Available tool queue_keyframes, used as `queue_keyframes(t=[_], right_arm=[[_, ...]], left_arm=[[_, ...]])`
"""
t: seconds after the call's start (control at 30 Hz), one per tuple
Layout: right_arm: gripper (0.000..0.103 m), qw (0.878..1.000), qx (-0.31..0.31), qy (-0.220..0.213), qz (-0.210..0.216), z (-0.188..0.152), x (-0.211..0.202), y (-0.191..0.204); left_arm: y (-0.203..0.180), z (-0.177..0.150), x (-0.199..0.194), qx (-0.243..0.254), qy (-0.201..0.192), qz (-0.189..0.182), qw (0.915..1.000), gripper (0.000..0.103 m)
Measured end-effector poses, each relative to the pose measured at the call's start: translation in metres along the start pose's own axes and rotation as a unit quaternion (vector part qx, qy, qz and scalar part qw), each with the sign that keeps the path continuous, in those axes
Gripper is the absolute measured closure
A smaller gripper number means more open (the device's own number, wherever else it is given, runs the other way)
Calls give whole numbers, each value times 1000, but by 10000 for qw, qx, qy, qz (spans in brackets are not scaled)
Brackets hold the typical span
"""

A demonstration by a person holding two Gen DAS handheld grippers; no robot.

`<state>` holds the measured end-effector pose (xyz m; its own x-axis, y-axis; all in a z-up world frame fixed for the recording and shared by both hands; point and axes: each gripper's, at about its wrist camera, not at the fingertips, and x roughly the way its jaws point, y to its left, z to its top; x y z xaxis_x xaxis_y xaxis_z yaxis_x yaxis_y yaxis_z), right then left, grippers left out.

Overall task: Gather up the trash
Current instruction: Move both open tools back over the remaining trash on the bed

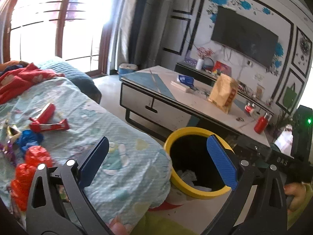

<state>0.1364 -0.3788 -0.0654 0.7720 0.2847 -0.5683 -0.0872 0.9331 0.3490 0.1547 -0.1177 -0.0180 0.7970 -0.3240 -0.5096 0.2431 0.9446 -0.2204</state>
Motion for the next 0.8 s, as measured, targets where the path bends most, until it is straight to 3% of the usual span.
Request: queue_keyframes(t=[0.47, 0.8], right_arm=[[14, 9974, -567, -303, 321, -11, -15, 64], [12, 9923, -1040, -281, 613, -22, -18, 112]], left_arm=[[39, 4, -49, -332, -439, 430, 9976, 11], [68, 2, -79, -609, -701, 731, 9930, 11]])
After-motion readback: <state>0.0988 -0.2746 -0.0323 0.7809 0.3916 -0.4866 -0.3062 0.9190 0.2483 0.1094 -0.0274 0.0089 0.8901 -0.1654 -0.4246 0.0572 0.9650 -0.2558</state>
